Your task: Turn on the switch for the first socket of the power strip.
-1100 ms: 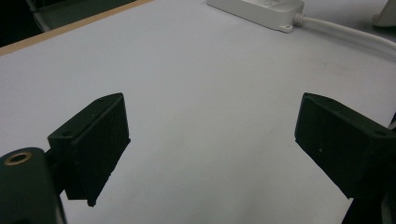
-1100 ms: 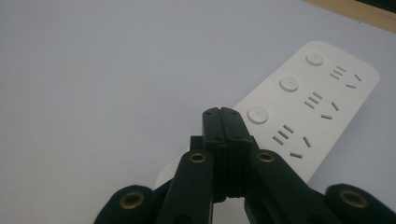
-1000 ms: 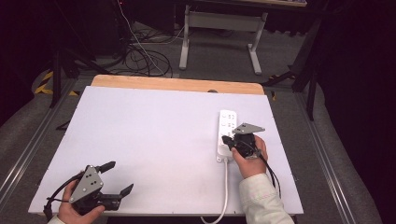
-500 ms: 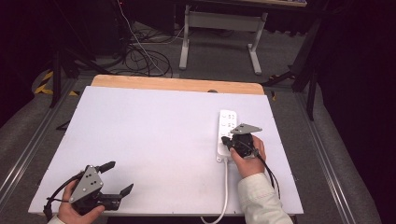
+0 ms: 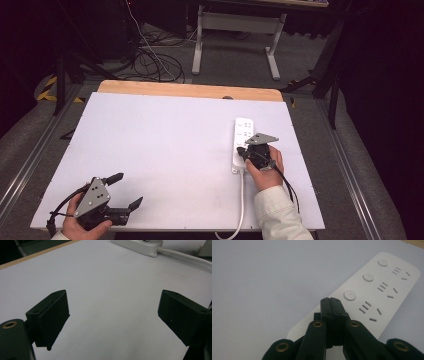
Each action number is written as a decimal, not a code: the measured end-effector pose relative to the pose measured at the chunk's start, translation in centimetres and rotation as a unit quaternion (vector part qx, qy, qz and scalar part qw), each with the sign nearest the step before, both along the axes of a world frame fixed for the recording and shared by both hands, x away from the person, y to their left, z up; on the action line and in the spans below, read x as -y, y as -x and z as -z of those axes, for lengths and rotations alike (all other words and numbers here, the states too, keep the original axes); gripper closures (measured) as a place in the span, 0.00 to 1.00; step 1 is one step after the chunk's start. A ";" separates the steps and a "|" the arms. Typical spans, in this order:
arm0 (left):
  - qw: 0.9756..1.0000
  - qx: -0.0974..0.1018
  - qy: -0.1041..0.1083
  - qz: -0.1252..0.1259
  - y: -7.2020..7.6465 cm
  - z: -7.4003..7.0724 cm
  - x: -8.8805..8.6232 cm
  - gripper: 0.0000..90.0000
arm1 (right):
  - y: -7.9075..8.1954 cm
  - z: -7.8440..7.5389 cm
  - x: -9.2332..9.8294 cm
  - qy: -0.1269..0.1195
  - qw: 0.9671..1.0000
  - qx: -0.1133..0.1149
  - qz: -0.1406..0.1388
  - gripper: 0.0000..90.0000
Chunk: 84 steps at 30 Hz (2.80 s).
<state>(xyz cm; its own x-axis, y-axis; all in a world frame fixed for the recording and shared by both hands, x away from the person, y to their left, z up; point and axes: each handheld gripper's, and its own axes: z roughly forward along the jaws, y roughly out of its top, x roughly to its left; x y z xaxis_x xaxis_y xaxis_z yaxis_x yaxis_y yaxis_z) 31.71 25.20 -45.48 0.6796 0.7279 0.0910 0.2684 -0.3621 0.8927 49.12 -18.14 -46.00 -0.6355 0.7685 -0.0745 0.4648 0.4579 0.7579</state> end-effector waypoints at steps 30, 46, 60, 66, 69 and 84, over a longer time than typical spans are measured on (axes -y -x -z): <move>1.000 -0.002 0.001 0.000 0.0 0.0 0.1 0.12 | 0.4 0.5 -0.6 0.013 1.000 0.018 0.008 1.00; 1.000 -0.002 -0.001 0.000 0.1 0.0 0.0 0.12 | 0.3 0.7 -0.5 -0.001 1.000 0.010 0.018 1.00; 1.000 -0.004 0.003 0.000 0.0 0.1 -0.1 0.12 | 0.9 0.1 -0.6 -0.019 0.999 0.022 0.029 1.00; 1.000 -0.003 0.001 0.000 -0.1 0.1 -0.1 0.12 | 1.7 -1.6 -0.4 -0.043 0.998 0.051 0.022 1.00; 1.000 -0.002 0.001 0.000 0.0 0.1 -0.1 0.12 | 1.9 -1.9 -0.3 -0.046 0.997 0.055 0.022 1.00; 1.000 -0.001 0.002 0.001 -0.1 0.0 -0.1 0.12 | 2.9 -3.5 -0.4 -0.054 0.995 0.084 0.008 1.00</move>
<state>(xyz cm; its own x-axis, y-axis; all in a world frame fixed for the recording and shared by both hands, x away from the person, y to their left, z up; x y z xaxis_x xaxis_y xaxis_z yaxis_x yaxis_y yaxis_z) 31.76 25.30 -45.50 0.6811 0.7271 0.0861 0.2700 -0.3586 0.8936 46.19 -17.72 -42.49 -0.6087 0.7877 -0.0946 0.3343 0.3628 0.8698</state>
